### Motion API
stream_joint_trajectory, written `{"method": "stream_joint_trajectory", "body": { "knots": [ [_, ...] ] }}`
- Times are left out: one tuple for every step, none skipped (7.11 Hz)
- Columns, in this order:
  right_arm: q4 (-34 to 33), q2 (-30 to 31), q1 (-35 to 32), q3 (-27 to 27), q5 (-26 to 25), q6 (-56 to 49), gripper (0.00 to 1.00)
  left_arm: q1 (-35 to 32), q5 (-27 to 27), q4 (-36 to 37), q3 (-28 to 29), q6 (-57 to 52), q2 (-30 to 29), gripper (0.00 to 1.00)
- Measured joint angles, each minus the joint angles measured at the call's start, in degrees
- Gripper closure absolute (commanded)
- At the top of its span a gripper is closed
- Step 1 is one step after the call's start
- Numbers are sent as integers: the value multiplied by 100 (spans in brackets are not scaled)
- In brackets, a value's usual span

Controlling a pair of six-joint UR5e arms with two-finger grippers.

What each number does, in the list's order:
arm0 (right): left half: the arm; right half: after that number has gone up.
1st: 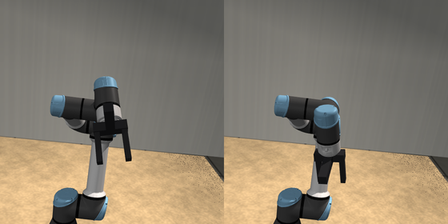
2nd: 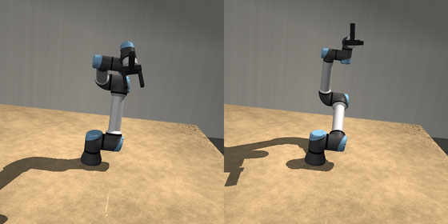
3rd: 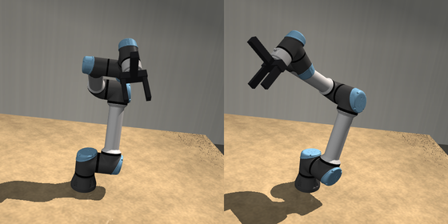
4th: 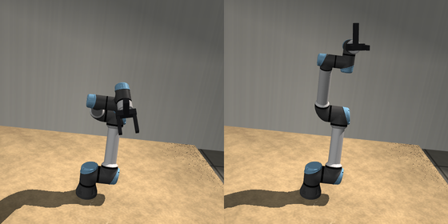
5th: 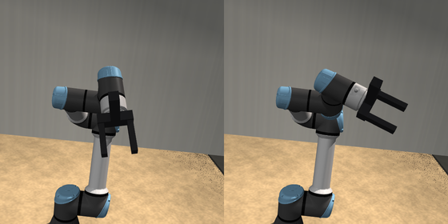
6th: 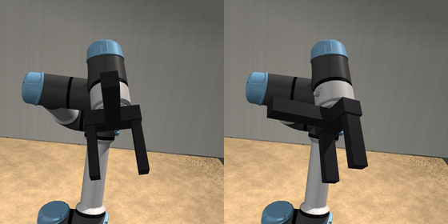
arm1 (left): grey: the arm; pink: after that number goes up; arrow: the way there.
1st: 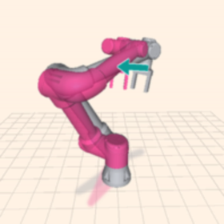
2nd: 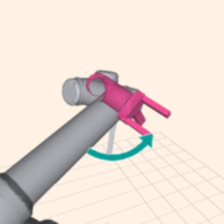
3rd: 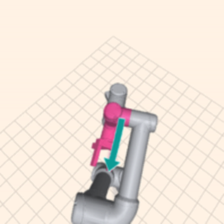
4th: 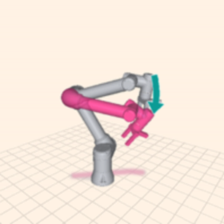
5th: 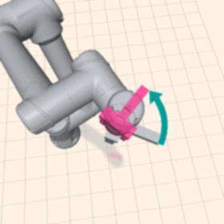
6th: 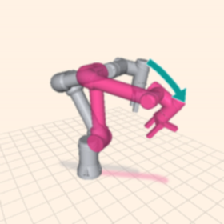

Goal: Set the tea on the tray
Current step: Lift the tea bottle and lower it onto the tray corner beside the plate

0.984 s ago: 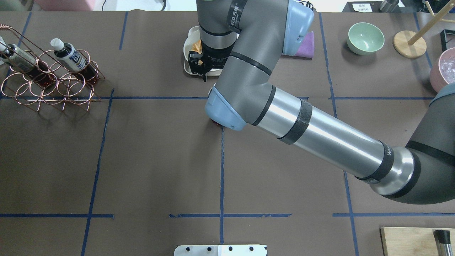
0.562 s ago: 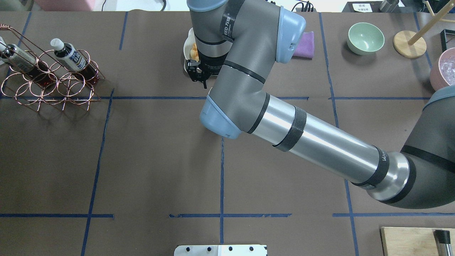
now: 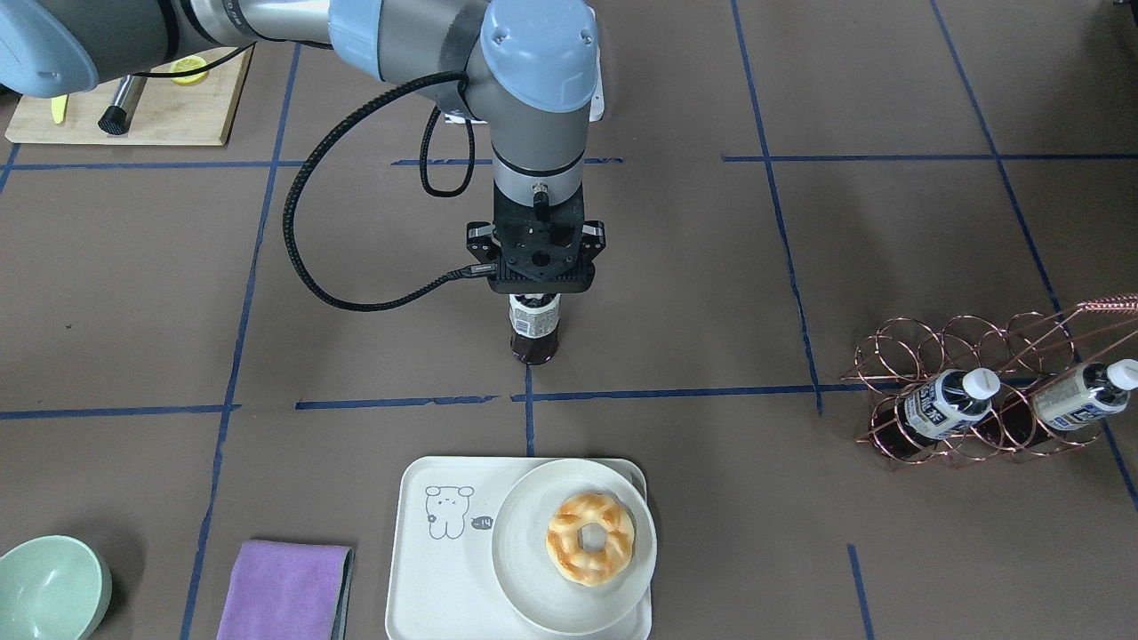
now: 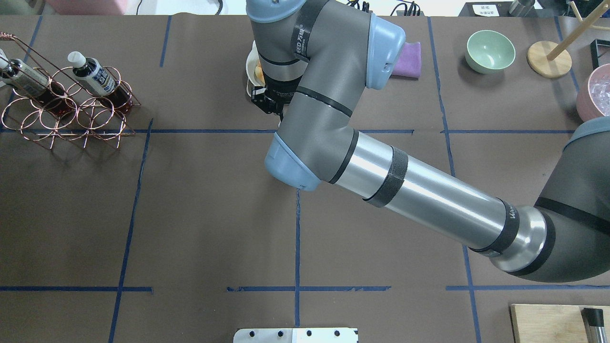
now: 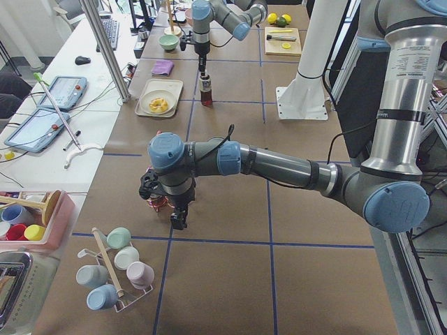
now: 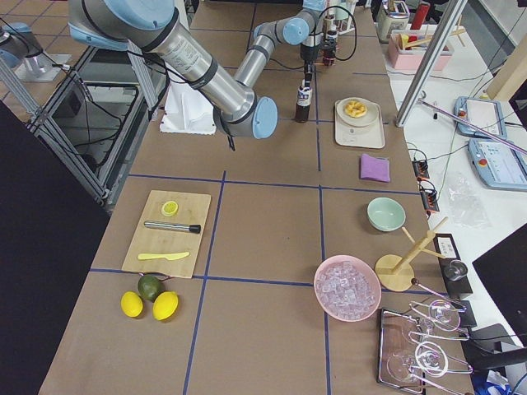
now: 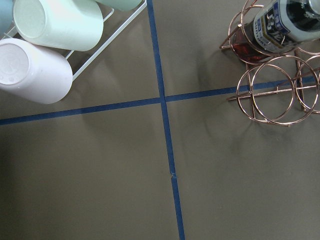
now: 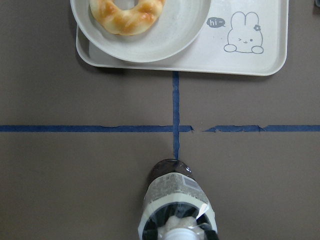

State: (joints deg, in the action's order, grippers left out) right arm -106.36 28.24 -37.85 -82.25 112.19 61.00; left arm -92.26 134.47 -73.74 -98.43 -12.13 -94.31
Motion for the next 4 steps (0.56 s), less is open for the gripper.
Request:
{"method": "stream_joint_trajectory", "body": {
  "knots": [
    [-4, -22, -10, -3, -59, 0, 100, 0, 0, 0, 0, 0, 0, 0],
    [-9, -54, -62, -12, -90, -2, 100, 0, 0, 0, -1, 0, 0, 0],
    [-11, -98, -207, -10, -67, -56, 100, 0, 0, 0, -4, 0, 0, 0],
    [-4, -137, -485, 59, 105, -268, 100, -2, 0, 0, -12, 0, 0, 0]
  ]
}}
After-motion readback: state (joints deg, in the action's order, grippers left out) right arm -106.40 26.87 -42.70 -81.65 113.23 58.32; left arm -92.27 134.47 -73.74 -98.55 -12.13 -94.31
